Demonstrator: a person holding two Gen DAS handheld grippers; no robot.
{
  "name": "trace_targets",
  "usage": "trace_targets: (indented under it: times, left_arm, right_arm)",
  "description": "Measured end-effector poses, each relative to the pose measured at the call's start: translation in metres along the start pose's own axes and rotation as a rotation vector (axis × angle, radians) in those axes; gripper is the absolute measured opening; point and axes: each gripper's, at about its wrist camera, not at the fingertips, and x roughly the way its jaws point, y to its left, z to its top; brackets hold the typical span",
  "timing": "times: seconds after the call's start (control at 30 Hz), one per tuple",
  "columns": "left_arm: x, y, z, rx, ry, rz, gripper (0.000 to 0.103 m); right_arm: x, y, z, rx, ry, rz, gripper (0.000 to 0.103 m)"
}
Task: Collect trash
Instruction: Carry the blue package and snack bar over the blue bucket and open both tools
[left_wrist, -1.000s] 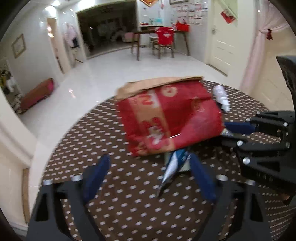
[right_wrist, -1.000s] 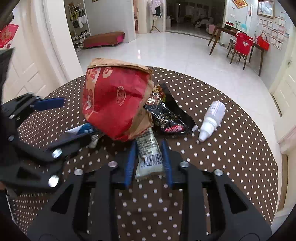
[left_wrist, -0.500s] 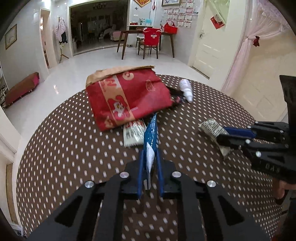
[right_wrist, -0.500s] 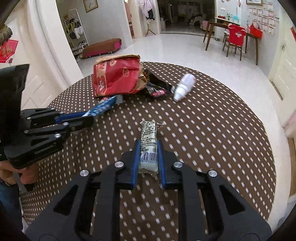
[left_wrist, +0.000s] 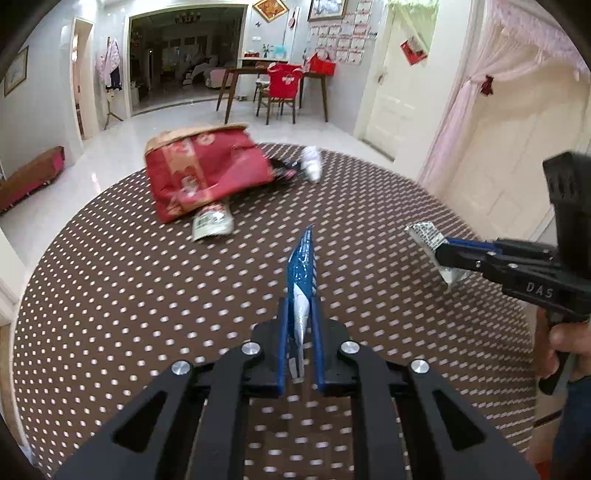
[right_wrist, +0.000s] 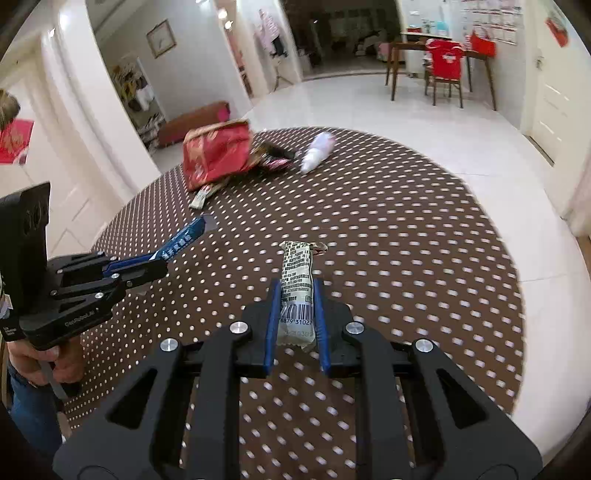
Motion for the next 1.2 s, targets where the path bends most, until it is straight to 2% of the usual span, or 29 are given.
trace_targets:
  times: [0.13,0.3,0.43,0.53,0.73,0.83,1.2]
  left_arm:
    - [-0.002,-0.027,0.015,0.013,-0.042,-0.025,0.01]
    - [-0.001,-0.06,0.039,-0.005,-0.1,-0.09,0.01]
    - [0.008,-0.098,0.059,-0.005,-0.12,-0.167,0.01]
    - [0.016,-0.13,0.069,0.011,-0.12,-0.216,0.01]
    - [0.047,-0.204,0.083,0.051,-0.07,-0.31,0.011]
    - [0.065,-0.237,0.083,0.075,-0.036,-0.327,0.011]
    - [0.149,-0.334,0.077,0.169,0.16,-0.319,0.011]
  right_arm:
    - [-0.033,-0.025,-0.001,0.064,-0.067,0.005,0.018]
    - [-0.081,-0.061,-0.001,0.141,-0.165,-0.029,0.018]
    - [-0.123,-0.096,-0.005,0.209,-0.245,-0.076,0.018]
    - [-0.143,-0.123,-0.012,0.256,-0.272,-0.128,0.018]
    - [-0.171,-0.18,-0.037,0.384,-0.301,-0.223,0.018]
    - [-0.179,-0.206,-0.054,0.442,-0.298,-0.258,0.018]
    - [-0.168,-0.282,-0.101,0.601,-0.237,-0.296,0.018]
